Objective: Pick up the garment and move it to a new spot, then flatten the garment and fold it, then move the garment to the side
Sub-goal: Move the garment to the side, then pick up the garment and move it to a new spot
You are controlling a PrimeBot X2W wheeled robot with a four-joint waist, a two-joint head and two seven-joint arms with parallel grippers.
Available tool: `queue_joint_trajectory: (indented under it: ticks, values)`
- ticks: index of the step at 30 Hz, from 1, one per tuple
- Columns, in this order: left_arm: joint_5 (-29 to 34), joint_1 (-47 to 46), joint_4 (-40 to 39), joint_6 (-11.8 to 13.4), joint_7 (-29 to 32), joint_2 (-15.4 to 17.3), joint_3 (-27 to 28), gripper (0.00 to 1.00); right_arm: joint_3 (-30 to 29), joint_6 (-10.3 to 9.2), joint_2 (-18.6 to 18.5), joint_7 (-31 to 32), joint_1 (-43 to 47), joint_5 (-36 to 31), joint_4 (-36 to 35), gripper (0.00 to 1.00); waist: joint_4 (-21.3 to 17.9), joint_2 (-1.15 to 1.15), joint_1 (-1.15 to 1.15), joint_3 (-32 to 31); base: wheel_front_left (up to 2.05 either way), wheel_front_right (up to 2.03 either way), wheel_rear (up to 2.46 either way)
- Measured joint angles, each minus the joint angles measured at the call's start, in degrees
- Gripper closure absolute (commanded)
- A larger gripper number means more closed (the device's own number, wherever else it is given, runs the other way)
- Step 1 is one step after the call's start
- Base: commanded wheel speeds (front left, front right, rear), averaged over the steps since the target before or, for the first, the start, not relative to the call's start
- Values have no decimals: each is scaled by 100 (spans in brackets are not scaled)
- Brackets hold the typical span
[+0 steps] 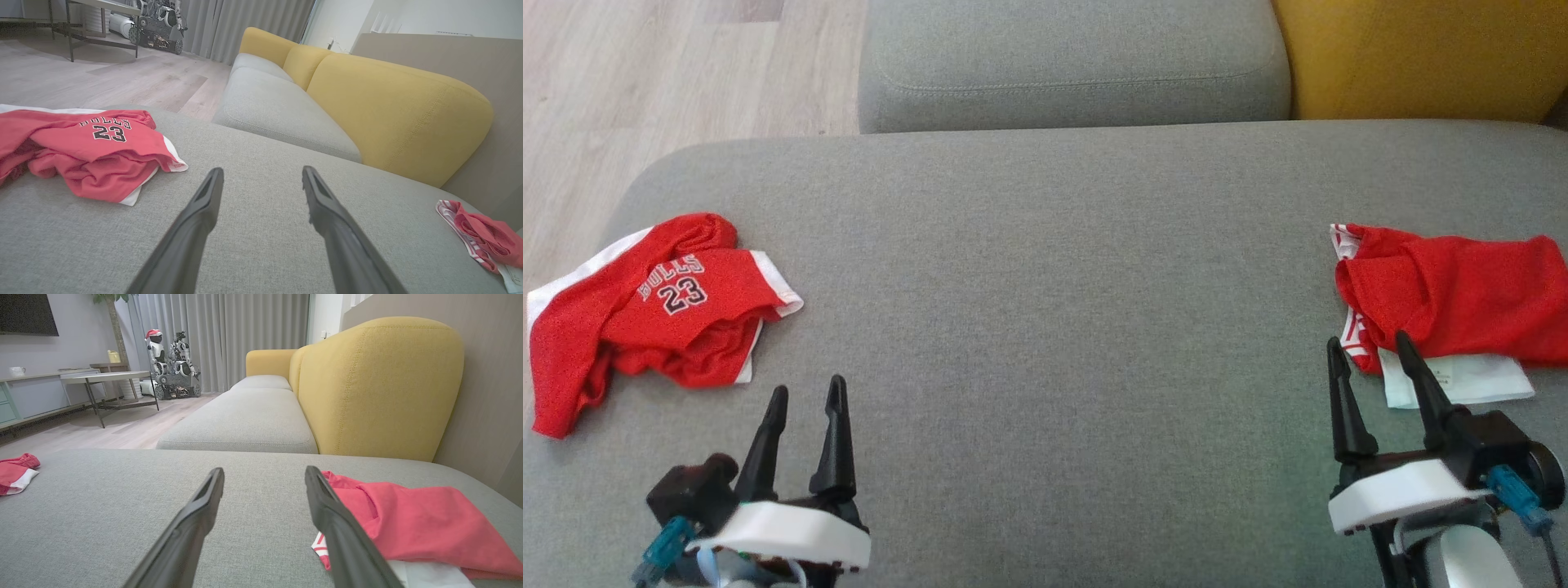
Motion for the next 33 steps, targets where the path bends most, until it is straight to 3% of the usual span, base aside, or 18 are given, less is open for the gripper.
queue_joint_trajectory:
  ticks: [8,15,23,33]
  values:
    - [0,0,0,-1,0,0,0,0,47,0,0,-1,0,43,1,0,47,0,0,7,0,0,0]
    - [26,-41,-14,0,0,-1,96,0,469,0,0,-1,-2,114,-1,0,369,0,0,48,0,0,0]
    - [90,-92,-24,-8,0,-3,311,0,837,0,0,-1,-66,171,7,0,963,0,0,78,0,0,0]
    - [107,-114,-59,-4,0,0,505,0,1025,0,0,-15,-73,256,130,0,2213,0,0,81,0,0,0]
